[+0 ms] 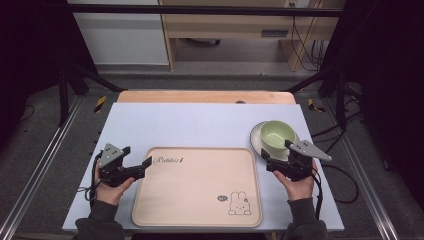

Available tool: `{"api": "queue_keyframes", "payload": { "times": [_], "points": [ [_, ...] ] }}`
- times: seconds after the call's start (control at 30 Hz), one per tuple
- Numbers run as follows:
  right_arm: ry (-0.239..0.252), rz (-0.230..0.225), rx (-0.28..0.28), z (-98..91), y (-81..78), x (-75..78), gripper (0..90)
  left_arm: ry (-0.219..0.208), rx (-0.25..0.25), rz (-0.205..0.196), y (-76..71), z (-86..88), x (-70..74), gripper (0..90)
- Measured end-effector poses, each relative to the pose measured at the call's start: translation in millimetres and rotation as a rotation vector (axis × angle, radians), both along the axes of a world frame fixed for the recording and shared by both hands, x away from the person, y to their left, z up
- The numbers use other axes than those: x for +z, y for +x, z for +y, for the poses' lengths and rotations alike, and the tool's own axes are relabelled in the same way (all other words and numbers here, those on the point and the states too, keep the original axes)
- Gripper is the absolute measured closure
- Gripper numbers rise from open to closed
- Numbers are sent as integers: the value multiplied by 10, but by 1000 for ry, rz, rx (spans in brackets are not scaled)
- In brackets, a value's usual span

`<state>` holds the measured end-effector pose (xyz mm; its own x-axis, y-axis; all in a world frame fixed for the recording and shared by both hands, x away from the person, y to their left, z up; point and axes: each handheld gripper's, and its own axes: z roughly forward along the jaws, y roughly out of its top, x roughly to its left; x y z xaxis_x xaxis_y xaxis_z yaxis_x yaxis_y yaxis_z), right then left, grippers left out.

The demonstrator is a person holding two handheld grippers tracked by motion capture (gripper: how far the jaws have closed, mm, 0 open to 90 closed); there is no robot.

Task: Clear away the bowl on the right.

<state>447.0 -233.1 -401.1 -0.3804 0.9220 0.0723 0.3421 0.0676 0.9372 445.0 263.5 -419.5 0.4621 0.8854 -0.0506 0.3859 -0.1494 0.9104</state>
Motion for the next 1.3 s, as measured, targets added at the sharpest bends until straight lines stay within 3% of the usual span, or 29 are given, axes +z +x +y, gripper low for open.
{"api": "queue_keyframes", "payload": {
  "times": [0.33, 1.3],
  "points": [
    [18, 10, -30, -87, 117, 44, 104, 2, -1, 2, 7, -9, -14, 124],
    [24, 88, -171, -374, 678, -11, 144, -8, -5, 2, 8, -6, -16, 127]
  ]
}}
